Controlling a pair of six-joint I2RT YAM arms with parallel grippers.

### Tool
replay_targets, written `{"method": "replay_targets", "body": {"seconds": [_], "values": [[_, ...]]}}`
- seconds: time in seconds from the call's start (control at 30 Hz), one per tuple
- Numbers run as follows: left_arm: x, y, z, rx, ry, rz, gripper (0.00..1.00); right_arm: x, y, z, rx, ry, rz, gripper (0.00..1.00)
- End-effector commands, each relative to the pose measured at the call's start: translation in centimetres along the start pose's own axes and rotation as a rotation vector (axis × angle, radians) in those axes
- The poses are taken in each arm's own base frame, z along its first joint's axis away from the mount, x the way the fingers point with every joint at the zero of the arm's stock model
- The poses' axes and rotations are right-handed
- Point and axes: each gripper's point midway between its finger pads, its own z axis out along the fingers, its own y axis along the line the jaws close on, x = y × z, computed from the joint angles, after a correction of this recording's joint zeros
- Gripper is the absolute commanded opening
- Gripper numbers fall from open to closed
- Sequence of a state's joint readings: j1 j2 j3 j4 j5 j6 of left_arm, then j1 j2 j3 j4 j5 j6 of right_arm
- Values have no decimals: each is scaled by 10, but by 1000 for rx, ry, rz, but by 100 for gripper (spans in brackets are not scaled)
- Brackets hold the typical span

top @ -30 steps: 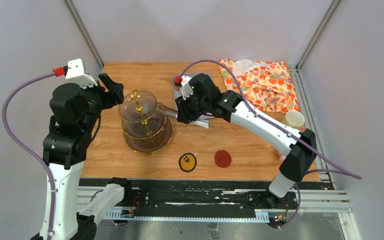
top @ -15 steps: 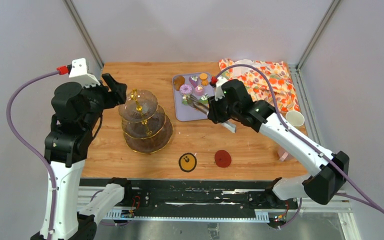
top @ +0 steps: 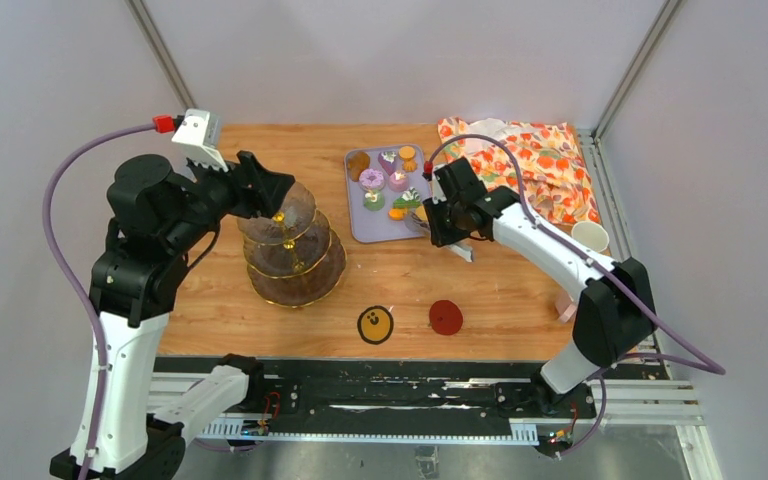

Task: Serve the afternoon tea

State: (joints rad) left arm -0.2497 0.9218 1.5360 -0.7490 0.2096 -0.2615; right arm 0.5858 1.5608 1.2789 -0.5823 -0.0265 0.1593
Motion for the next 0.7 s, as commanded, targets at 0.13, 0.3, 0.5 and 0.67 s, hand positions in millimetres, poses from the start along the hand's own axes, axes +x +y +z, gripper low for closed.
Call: {"method": "replay_targets", "body": {"seconds": [0.13,0.3,0.5,0.67], "values": [[0,-3,3,24,-6,41,72,-30,-3,8,15,-30,-8,26],[-2,-1,3,12,-12,47,73,-38,-9,13,51,-32,-23,28],[1,1,6,6,-2,45,73,-42,-14,25,63,-22,-24,30],[3,2,10,1,9,40,73,-32,2,31,-19,15,-13,25]]}}
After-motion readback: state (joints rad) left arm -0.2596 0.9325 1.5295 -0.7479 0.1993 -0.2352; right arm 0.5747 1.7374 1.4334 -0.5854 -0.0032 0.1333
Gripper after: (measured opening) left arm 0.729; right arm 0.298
